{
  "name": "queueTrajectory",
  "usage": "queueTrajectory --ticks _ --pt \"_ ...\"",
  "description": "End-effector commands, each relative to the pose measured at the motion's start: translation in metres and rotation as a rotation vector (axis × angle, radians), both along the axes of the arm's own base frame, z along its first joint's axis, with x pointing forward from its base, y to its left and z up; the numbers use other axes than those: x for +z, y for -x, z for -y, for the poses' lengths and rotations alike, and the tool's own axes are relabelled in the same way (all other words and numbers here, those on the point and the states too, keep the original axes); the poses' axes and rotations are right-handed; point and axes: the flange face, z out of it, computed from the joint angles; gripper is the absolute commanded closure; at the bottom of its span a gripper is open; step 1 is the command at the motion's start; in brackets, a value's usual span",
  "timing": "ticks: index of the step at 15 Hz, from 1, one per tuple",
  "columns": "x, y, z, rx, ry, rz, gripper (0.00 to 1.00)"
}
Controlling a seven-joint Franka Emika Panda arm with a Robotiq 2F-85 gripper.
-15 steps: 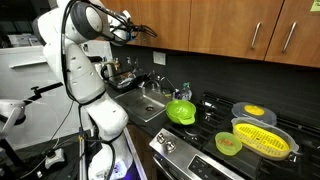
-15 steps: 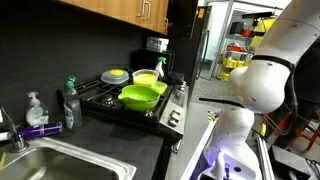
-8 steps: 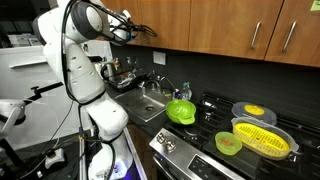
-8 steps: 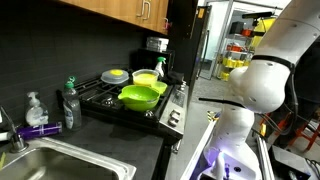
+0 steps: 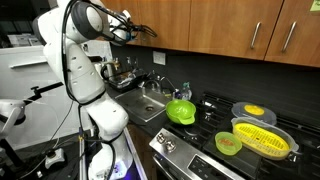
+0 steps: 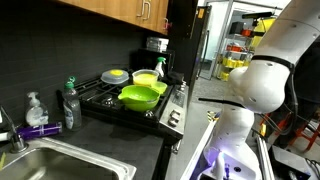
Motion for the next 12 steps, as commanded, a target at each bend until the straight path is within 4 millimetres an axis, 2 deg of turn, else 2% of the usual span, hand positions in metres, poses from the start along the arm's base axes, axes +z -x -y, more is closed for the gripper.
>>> queueTrajectory --ticks 1,8,12 --pt "0.004 0.009 -0.003 0.021 0.020 0.015 0.97" --pt "0.006 0.046 -0.010 0.066 0.043 0.072 0.97" --pt "0.001 0.070 -0.010 0.067 0.067 0.099 0.97"
